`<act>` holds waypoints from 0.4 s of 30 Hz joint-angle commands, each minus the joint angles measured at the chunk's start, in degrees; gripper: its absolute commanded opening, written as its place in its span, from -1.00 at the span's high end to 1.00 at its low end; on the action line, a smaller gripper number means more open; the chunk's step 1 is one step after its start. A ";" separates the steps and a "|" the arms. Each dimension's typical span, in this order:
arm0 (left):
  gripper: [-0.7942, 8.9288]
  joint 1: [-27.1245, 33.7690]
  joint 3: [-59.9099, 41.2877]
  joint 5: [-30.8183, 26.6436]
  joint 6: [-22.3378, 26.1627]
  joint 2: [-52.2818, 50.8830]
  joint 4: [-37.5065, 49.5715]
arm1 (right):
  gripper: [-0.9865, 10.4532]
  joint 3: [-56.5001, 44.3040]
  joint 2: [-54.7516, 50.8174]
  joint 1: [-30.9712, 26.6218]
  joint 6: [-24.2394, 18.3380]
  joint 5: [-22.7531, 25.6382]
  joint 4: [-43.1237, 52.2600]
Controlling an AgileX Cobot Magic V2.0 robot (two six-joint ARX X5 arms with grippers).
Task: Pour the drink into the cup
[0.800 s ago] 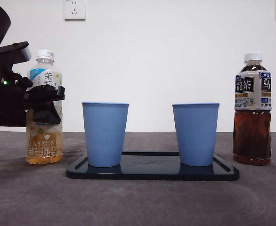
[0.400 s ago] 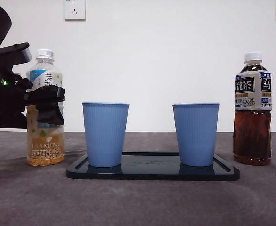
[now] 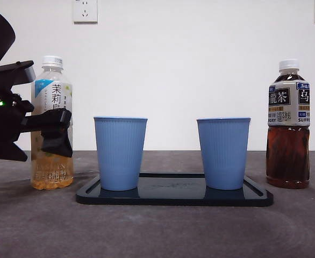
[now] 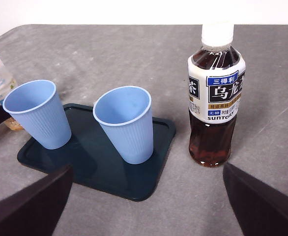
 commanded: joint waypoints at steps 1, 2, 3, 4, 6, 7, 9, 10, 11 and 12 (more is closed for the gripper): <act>-0.15 -0.20 0.55 -0.07 0.00 -0.81 -1.75 | -0.02 0.87 0.07 0.35 -0.57 0.09 0.42; -0.15 -0.20 0.55 -0.07 0.00 -1.36 -2.62 | -0.02 0.85 0.07 0.35 -0.57 0.11 0.42; -0.16 -0.20 0.55 -0.07 0.00 -2.10 -3.69 | -0.02 0.87 0.07 0.35 -0.57 0.11 0.42; -0.20 -0.20 0.55 -0.07 0.02 -2.97 -4.87 | -0.02 0.87 0.09 0.35 -0.57 0.11 0.42; -0.20 -0.20 0.55 -0.07 0.02 -4.92 -6.95 | -0.02 0.87 0.13 0.35 -0.57 0.11 0.42; -0.20 -0.20 0.55 -0.07 0.00 -6.05 -8.17 | -0.02 0.87 0.17 0.35 -0.57 0.11 0.42; -0.20 -0.22 0.55 -0.04 -0.07 -8.55 -10.80 | -0.02 0.87 0.17 0.35 -0.55 0.11 0.42; -0.20 -0.22 0.57 -0.04 -0.26 -10.08 -12.57 | -0.02 0.85 0.17 0.35 -0.55 0.11 0.42; -0.20 -0.22 0.57 -0.04 -0.55 -11.50 -14.21 | -0.02 0.85 0.17 0.35 -0.55 0.11 0.42; -0.20 -0.22 0.57 -0.04 -1.18 -13.20 -16.20 | -0.02 0.85 0.17 0.35 -0.55 0.11 0.42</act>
